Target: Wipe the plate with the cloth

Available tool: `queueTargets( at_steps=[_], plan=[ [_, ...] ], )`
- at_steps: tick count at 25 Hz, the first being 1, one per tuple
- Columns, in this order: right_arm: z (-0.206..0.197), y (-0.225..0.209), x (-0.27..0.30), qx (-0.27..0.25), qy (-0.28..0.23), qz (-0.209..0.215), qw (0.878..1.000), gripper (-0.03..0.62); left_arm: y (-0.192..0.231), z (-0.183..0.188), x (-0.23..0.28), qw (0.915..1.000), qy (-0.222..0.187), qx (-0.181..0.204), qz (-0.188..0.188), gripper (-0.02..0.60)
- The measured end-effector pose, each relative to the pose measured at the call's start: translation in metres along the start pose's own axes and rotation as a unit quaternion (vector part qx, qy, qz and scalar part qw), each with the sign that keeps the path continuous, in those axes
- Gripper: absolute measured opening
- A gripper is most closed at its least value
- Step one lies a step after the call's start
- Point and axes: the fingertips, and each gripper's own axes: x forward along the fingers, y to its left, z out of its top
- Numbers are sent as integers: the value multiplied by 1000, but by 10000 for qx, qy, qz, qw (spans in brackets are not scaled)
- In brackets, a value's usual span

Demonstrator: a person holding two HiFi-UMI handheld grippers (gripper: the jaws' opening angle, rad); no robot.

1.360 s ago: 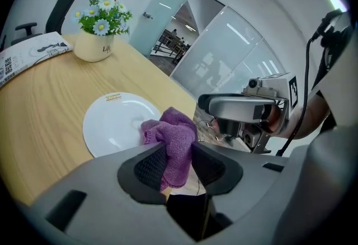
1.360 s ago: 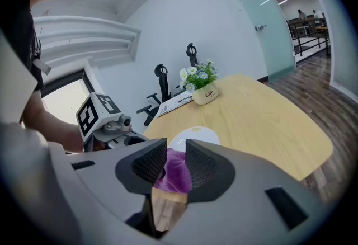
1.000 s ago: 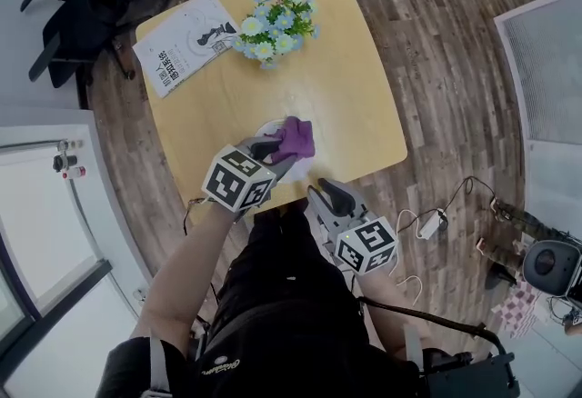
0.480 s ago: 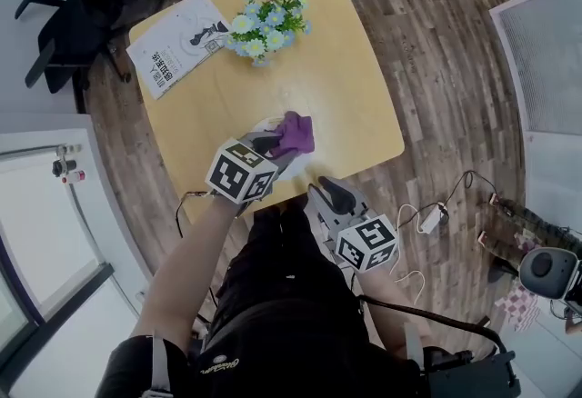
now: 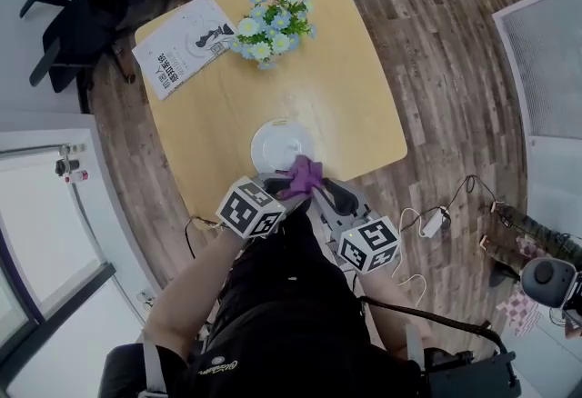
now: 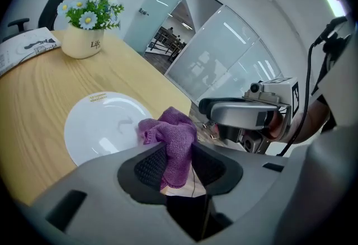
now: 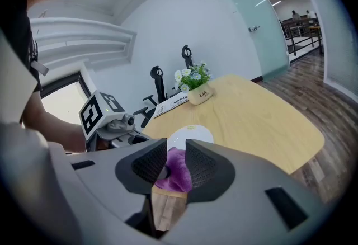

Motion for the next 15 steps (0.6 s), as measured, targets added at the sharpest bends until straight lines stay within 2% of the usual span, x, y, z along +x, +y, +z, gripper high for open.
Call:
queueTargets(
  at_steps=[4, 10, 15],
  plan=[
    [0, -1, 0, 20, -11, -37, 10000, 104, 3, 8, -6, 9998, -175, -57, 36, 137],
    [-3, -6, -2, 33, 44, -151, 9999, 104, 39, 59, -13, 9979, -503, 172, 369, 137],
    [-11, -12, -8, 90, 82, -256, 9996, 105, 65, 92, -7, 9961, -560, 314, 612, 137]
  ],
)
